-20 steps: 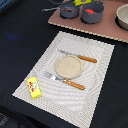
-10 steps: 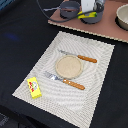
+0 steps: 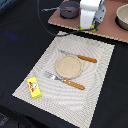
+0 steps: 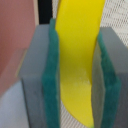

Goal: Interact with the objects in diverse but meaningful ways.

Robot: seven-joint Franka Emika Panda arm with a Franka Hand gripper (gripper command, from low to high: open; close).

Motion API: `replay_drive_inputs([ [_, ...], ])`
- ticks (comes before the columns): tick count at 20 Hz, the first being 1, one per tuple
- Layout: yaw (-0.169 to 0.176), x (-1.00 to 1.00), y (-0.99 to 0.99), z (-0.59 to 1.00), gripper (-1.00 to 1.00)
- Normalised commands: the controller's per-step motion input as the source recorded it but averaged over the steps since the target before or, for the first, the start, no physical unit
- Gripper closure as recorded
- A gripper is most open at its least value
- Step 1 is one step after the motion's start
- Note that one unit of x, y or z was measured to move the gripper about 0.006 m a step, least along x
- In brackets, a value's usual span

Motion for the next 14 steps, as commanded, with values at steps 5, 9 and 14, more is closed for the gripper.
replay_drive_inputs([
  [5,-0.033,0.35,-0.09,-0.34,1.00],
  [9,0.000,0.21,-0.06,-0.31,1.00],
  [14,0.000,0.16,-0.07,-0.22,-1.00],
])
